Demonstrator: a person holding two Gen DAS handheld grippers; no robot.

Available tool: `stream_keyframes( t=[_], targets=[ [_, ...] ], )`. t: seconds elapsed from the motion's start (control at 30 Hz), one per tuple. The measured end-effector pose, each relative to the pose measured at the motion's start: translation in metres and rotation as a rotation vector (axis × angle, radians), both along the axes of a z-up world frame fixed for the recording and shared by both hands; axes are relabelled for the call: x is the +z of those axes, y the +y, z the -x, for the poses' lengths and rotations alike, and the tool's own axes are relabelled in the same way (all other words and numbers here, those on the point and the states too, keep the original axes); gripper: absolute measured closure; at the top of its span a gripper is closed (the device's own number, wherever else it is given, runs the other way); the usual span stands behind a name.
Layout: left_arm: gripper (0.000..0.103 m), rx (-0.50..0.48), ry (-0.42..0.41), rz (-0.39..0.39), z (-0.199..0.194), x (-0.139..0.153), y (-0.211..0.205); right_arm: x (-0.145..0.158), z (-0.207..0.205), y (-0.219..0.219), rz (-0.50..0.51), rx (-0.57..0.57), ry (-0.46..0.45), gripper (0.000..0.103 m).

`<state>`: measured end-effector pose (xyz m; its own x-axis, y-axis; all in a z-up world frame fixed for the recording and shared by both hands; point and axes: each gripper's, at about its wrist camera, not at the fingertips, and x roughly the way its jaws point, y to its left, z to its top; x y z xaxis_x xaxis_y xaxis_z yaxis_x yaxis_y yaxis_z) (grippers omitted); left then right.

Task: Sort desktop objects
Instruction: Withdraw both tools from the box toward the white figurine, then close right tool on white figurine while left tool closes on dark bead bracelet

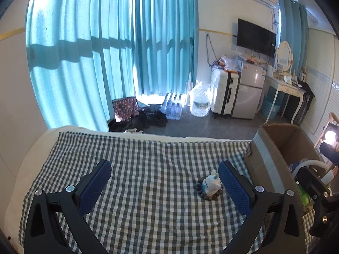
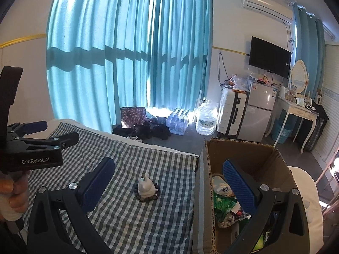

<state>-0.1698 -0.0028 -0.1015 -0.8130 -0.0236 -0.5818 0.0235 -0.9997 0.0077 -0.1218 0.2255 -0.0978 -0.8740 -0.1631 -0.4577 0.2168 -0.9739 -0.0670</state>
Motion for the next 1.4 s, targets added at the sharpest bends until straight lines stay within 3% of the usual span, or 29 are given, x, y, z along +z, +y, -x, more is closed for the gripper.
stream_keyframes(
  t=[0.23,0.43,0.6,0.73,0.93,1.27,1.4],
  targets=[
    [0.0,0.032,-0.027,-0.015,0.01,-0.023,-0.028,-0.028,0.01,-0.02,-0.027,0.035,-0.043,0.001],
    [0.0,0.043,-0.094,-0.027,0.024,-0.052,-0.037,-0.053,0.02,-0.037,-0.016,0.092,-0.061,0.01],
    [0.0,0.035,-0.098,0.011,0.035,-0.067,-0.031,-0.088,0.04,-0.05,-0.031,0.131,-0.143,0.032],
    [0.0,0.017,-0.119,0.036,0.05,-0.079,-0.027,-0.111,0.056,-0.051,-0.034,0.117,-0.188,0.032],
    [0.0,-0.009,-0.18,0.0,0.075,-0.104,-0.028,-0.135,0.089,-0.044,0.039,0.074,-0.275,0.032],
    [0.0,-0.001,-0.245,-0.005,0.102,-0.135,-0.021,-0.184,0.137,-0.049,0.005,0.08,-0.363,0.032],
    [0.0,-0.021,-0.264,-0.004,0.107,-0.145,-0.014,-0.193,0.139,-0.053,-0.011,0.091,-0.364,0.039]
  ],
)
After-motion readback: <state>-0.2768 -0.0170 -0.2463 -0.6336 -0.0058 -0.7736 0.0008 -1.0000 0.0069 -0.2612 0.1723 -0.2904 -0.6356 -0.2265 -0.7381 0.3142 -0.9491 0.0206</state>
